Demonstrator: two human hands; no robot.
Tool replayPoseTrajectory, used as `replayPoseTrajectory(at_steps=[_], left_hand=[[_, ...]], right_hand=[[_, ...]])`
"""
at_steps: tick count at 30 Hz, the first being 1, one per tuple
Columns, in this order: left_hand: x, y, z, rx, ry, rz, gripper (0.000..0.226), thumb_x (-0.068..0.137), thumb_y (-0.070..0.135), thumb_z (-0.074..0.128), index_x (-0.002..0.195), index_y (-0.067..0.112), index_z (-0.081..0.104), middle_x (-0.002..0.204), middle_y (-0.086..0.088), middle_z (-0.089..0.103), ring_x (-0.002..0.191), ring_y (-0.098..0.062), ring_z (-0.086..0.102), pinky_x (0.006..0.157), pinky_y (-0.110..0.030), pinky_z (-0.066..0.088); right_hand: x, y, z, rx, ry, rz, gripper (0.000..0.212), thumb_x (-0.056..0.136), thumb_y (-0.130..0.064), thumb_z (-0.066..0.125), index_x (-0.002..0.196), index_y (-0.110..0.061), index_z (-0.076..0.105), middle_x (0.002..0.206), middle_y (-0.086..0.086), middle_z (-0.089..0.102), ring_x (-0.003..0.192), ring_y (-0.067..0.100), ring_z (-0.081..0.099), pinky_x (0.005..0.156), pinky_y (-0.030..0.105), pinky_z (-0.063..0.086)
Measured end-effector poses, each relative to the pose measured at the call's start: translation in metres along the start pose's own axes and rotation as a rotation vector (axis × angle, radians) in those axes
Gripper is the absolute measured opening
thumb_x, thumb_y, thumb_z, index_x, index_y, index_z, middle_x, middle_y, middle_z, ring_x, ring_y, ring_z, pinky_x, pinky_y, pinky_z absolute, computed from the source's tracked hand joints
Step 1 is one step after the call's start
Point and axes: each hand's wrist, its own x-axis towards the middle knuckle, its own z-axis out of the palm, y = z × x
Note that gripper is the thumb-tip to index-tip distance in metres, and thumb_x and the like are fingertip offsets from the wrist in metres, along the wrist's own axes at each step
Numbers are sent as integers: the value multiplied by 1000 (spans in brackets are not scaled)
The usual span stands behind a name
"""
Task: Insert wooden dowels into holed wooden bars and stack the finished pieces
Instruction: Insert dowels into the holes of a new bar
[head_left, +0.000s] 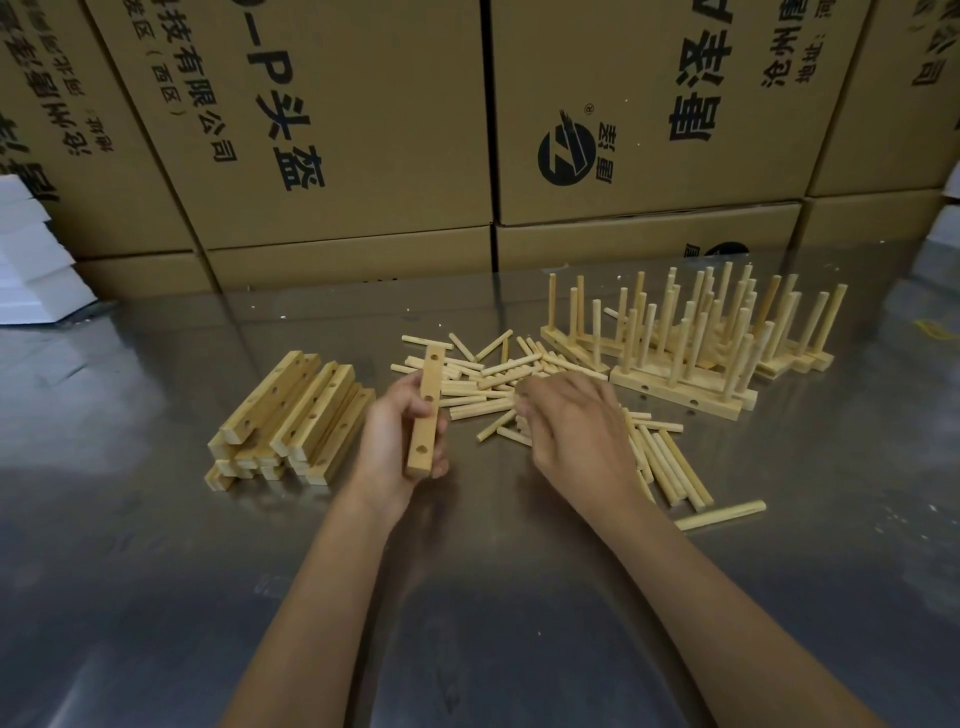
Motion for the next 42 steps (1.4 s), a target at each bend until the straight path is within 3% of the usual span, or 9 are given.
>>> replayPoseTrajectory(at_steps=[4, 7, 9, 19, 25, 33, 37, 39, 42], left_hand=[[-5, 1, 8, 77, -145, -61, 28, 100, 43, 45, 109, 23, 62, 60, -2, 45, 42, -16, 40, 40, -24, 35], [-6, 0, 12, 180, -320, -23, 28, 103, 41, 47, 126, 48, 60, 64, -2, 50, 44, -13, 42, 41, -23, 35], [-8, -1, 13, 246, -391, 0, 32, 102, 42, 49, 131, 51, 56, 68, -1, 52, 46, -11, 42, 42, -23, 34], [-15, 0, 23, 481, -261, 157, 31, 101, 36, 54, 121, 57, 62, 63, 14, 60, 47, -8, 41, 42, -24, 34], [-17, -1, 23, 520, -282, 183, 32, 101, 37, 55, 124, 58, 61, 68, -10, 37, 57, -19, 32, 48, -27, 31], [-14, -4, 22, 520, -357, 175, 33, 100, 42, 55, 128, 59, 57, 67, -6, 35, 56, -15, 30, 48, -29, 26], [-15, -4, 25, 508, -282, 141, 30, 101, 41, 55, 123, 60, 61, 68, 1, 49, 55, -10, 37, 46, -25, 29], [-13, -1, 24, 489, -145, 127, 27, 100, 42, 54, 117, 61, 63, 86, 10, 63, 67, -10, 52, 44, -22, 37], [-7, 5, 13, 364, 102, 70, 24, 101, 41, 52, 120, 45, 66, 87, 4, 62, 65, -10, 55, 41, -21, 41]], right_hand=[[2, -14, -14, 145, 181, 17, 12, 98, -24, 59, 107, -21, 67, 87, -7, 64, 84, 14, 57, 79, 31, 34], [-2, -17, -17, 137, 162, 74, 16, 96, -27, 62, 108, -22, 72, 90, -6, 67, 85, 16, 61, 78, 34, 36], [-2, -15, -20, 176, 159, 131, 19, 95, -26, 64, 110, -20, 73, 91, -3, 68, 86, 19, 63, 81, 36, 43], [-2, -16, -24, 108, 102, 191, 18, 95, -20, 59, 106, -15, 73, 91, 0, 65, 88, 19, 59, 74, 34, 49], [-6, -13, -26, 139, 42, 254, 18, 97, -23, 57, 99, -16, 73, 85, 0, 71, 74, 22, 64, 66, 33, 49], [-6, -11, -21, 353, 51, 396, 16, 94, -20, 61, 95, -19, 77, 75, -4, 73, 68, 15, 63, 65, 30, 49], [1, -7, -19, 439, 60, 447, 25, 94, -35, 63, 112, -21, 71, 91, -7, 72, 84, 9, 62, 76, 28, 47], [2, -5, -20, 404, 154, 440, 30, 95, -38, 60, 119, -21, 65, 100, -8, 67, 98, 9, 58, 85, 32, 46], [0, -2, -21, 303, 209, 362, 10, 93, -23, 58, 100, -19, 64, 96, -8, 62, 96, 13, 56, 85, 35, 47]])
